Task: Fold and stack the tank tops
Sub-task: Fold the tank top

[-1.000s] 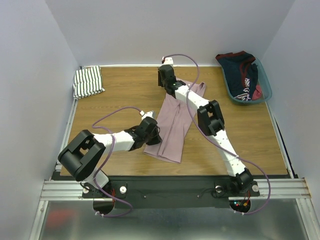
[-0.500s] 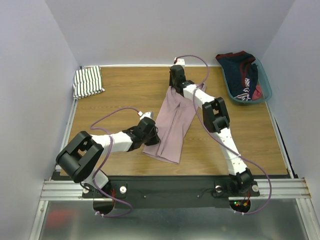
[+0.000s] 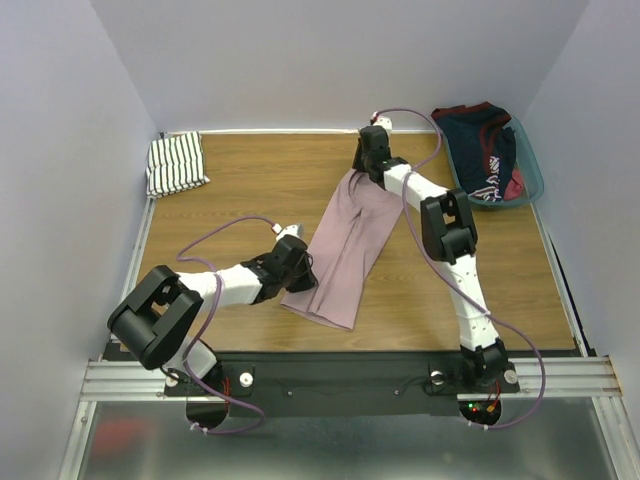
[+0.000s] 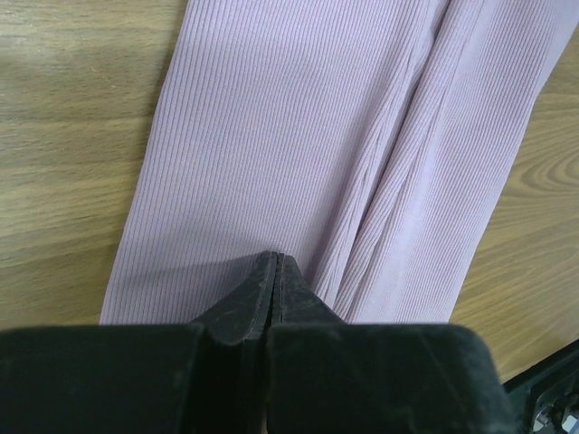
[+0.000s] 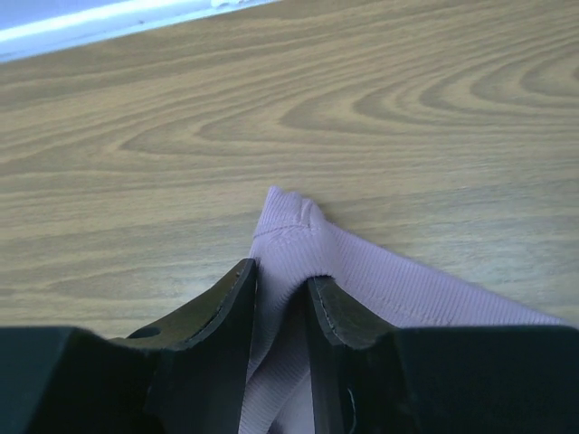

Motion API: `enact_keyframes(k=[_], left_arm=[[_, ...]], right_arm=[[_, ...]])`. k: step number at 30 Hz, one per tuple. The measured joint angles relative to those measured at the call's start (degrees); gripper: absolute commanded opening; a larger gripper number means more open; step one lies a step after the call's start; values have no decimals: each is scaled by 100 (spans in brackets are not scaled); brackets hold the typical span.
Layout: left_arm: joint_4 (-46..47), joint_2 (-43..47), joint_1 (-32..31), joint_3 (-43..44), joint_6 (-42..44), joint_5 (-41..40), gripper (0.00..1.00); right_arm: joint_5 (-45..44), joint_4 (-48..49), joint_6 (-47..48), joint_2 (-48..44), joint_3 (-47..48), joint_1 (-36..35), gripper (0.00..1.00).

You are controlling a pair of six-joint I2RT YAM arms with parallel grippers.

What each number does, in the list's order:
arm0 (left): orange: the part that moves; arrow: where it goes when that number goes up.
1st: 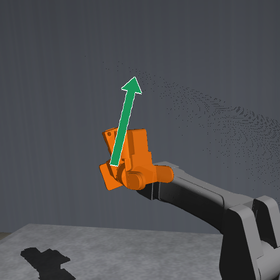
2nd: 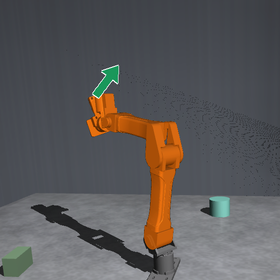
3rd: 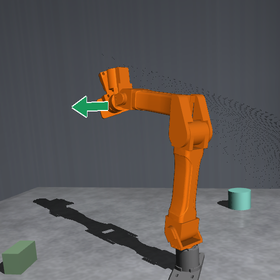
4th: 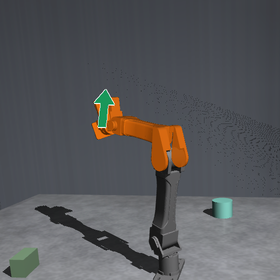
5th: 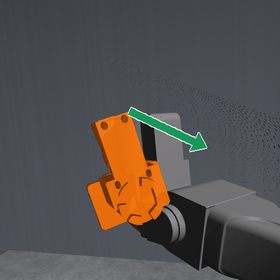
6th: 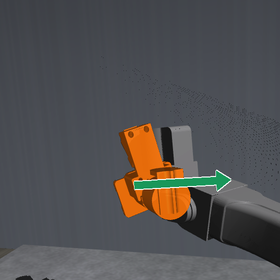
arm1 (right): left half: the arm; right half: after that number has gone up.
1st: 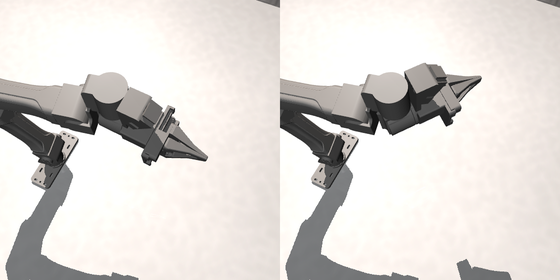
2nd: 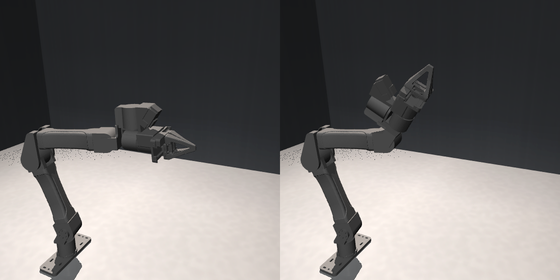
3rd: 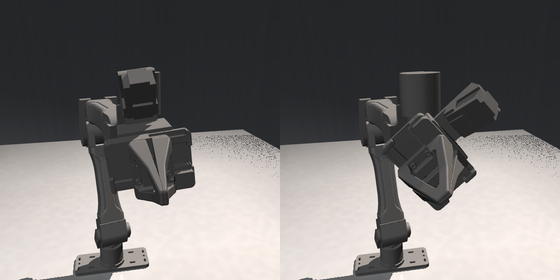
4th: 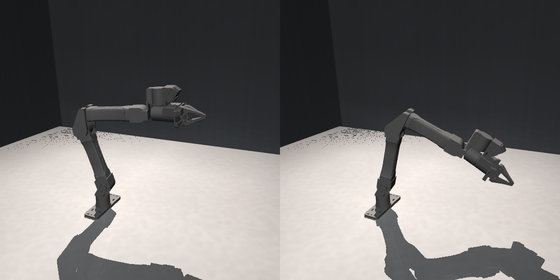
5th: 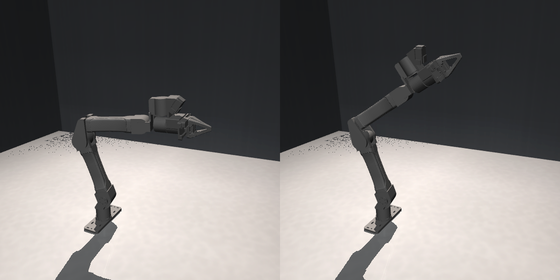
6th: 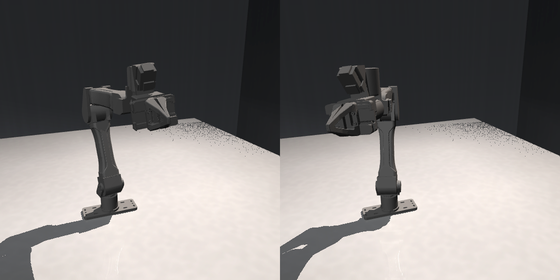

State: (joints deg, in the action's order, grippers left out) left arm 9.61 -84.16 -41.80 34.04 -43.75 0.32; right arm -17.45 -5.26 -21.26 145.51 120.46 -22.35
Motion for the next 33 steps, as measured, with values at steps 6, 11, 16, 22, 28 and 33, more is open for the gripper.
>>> enact_keyframes(k=[6,11,16,22,28,33], left_arm=[[-2,79,31,-81,-2,17,0],[-2,79,33,-81,-2,24,0],[0,76,42,-81,0,68,0],[4,68,68,-81,4,149,0],[-4,76,68,-81,22,181,0],[-76,136,68,-103,39,225,0]], right_arm=[[634,105,-446,-72,-44,341,29],[1001,105,-643,-72,-44,522,18],[1241,109,-813,-72,-44,568,28],[1565,321,-1003,-72,-118,577,36],[1576,570,-1228,-243,-710,605,51],[1617,581,-1364,-459,-966,656,61]])
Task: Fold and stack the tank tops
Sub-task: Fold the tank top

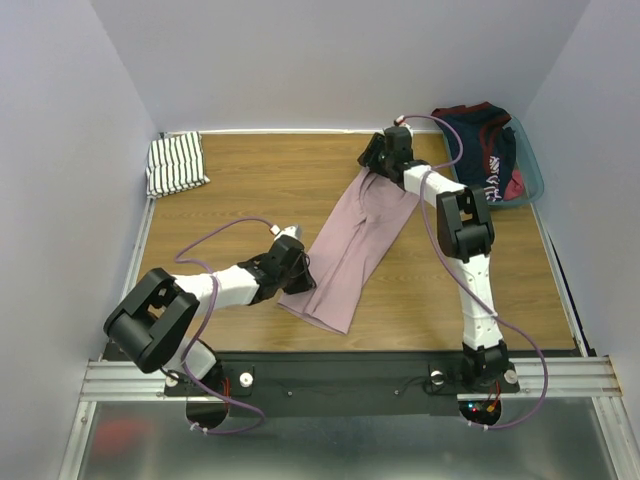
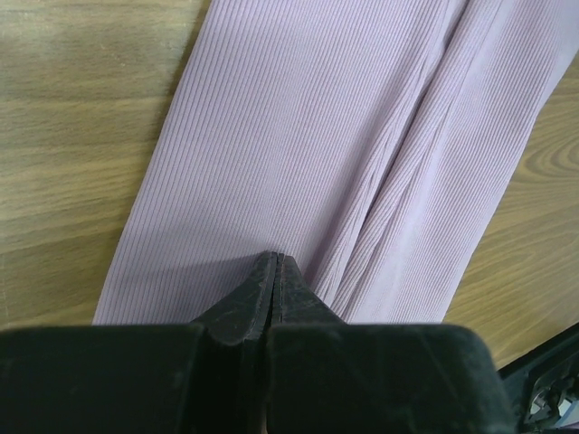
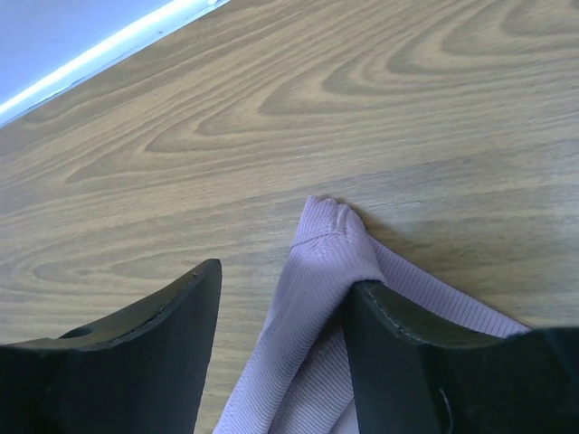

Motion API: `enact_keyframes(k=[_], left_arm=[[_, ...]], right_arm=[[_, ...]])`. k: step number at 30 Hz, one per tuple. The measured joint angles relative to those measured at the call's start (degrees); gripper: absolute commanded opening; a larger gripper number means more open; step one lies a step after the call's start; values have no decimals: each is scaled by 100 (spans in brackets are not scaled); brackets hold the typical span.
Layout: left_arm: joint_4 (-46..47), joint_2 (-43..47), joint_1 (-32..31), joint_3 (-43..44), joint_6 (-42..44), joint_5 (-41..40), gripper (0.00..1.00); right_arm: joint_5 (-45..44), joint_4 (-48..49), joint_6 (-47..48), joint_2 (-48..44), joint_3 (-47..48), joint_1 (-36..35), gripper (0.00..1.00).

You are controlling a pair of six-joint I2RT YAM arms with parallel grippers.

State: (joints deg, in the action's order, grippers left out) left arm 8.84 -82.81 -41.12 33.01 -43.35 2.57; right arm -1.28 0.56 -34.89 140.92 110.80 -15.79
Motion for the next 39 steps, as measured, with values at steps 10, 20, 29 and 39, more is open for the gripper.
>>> enact_keyframes(k=[10,20,29,39], left_arm=[[-234,120,0,-7,59,-2,0],[-350,131,0,35,125,-4,0],[-446,136,0,72,179,-7,0],[-463,136,0,79,203,-7,0]], right_arm=[[280,101,-162,-286,-400,46,62],[323,149,-352,-719,-809,46,62],[354,149,-496,-1139,-1569,46,30],[673,297,-590,-1270,-1207,35,22]])
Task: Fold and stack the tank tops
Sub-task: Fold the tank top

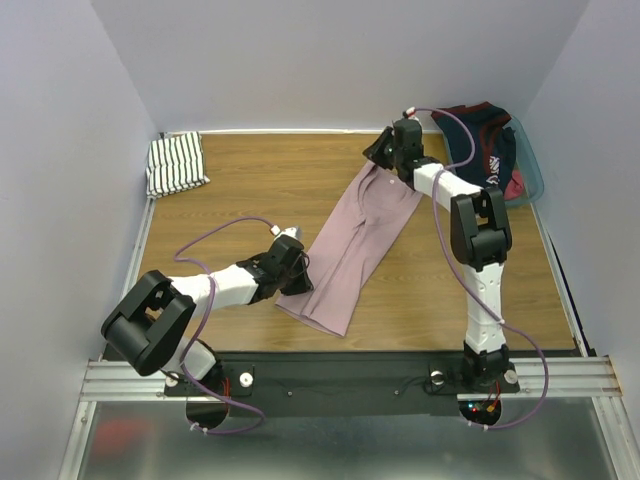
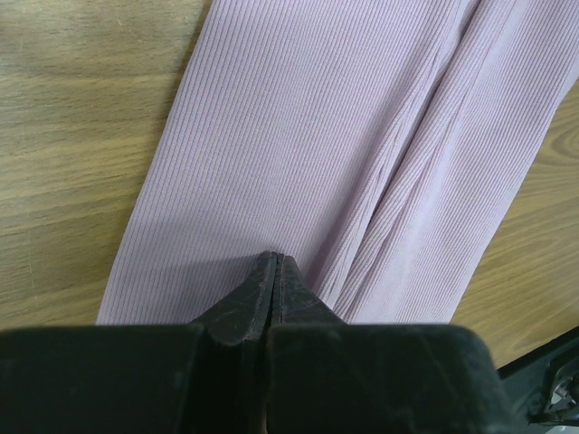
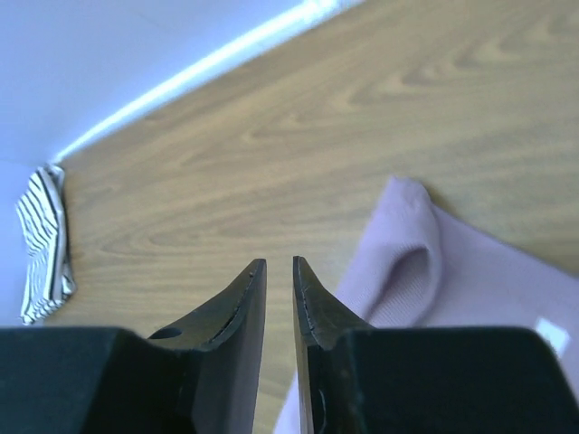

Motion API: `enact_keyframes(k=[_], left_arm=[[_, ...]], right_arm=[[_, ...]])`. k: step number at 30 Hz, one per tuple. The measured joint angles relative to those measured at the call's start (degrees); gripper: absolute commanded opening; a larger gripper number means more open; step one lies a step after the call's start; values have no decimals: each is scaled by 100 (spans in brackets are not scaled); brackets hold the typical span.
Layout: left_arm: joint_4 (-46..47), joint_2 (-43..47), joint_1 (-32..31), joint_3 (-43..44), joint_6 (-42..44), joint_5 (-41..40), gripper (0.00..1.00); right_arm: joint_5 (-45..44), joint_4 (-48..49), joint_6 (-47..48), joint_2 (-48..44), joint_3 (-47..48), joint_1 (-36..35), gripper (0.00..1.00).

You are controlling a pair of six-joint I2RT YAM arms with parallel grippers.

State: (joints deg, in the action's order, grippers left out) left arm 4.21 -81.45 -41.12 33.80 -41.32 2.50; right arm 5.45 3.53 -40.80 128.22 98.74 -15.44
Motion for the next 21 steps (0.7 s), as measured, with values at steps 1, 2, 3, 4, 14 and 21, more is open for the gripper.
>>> enact_keyframes(k=[1,2,3,4,14,21], left_arm=[[0,0,0,0,0,-2,0],[-2,0,0,0,0,0,0],[-7,4,0,0,0,-2,0],[-15,7,0,0,0,-2,0],[-140,68,15,0,7,-44,0],[-151,72,37,0,17,-42,0]], right_arm=[[2,37,-4,59,120,0,22],[7,109,-17,157,267,2,21],[11,146,-24,205,332,2,20],[17,214,-63,315,431,11,18],[409,608,-186,1268,503,289,18],[514,608,-68,1268,575,310,26]])
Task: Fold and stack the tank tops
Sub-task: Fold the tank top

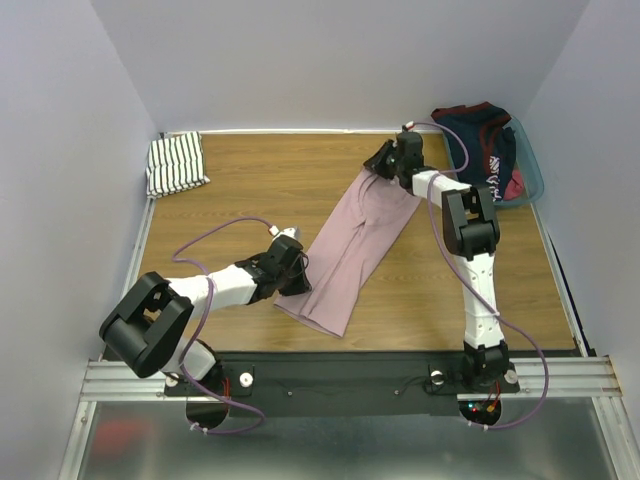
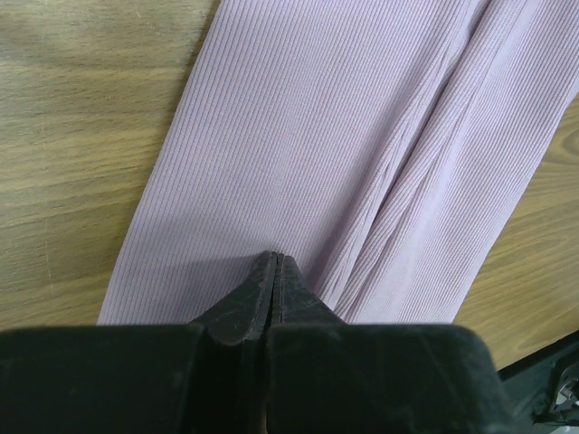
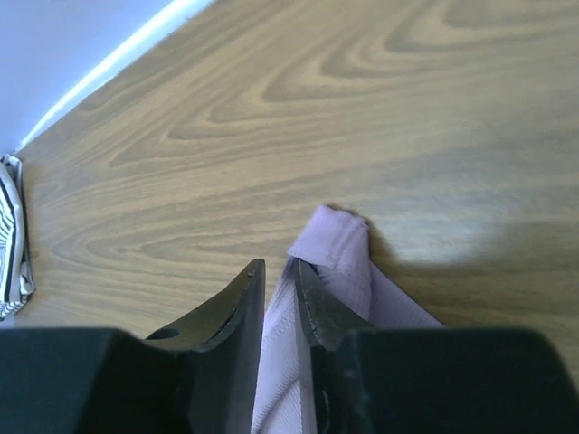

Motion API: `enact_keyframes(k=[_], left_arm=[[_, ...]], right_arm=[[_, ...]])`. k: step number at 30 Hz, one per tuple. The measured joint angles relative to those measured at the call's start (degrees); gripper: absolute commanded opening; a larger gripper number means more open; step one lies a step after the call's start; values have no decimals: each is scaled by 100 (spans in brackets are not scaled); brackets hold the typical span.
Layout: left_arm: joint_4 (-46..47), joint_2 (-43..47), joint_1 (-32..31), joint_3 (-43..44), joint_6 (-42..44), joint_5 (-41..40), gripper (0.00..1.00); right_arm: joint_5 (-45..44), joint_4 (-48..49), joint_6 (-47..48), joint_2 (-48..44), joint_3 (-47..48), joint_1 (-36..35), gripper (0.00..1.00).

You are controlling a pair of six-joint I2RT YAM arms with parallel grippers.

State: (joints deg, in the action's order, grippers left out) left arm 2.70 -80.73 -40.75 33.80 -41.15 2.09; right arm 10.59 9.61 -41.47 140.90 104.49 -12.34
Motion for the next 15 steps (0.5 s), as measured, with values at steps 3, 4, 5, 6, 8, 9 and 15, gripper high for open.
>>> enact_keyframes(k=[3,4,5,6,8,9,15], left_arm=[[2,0,0,0,0,4,0],[2,2,0,0,0,4,0],[2,2,0,0,0,7,0],[0,11,0,0,2,4,0],[-22,33,0,-2,13,2,0],[-42,59,0,-2,20,7,0],[-83,168,0,-4,59,44,0]], right_arm=[[90,-28,87,-9,155,0,32],[111,-20,122,-57,177,-2,33],[111,-31,149,-118,164,-2,33],[109,-61,179,-216,122,0,33],[59,-52,249,-619,-184,2,33],[24,-59,260,-938,-446,9,32],[63,354,173,-2741,-2140,205,25]])
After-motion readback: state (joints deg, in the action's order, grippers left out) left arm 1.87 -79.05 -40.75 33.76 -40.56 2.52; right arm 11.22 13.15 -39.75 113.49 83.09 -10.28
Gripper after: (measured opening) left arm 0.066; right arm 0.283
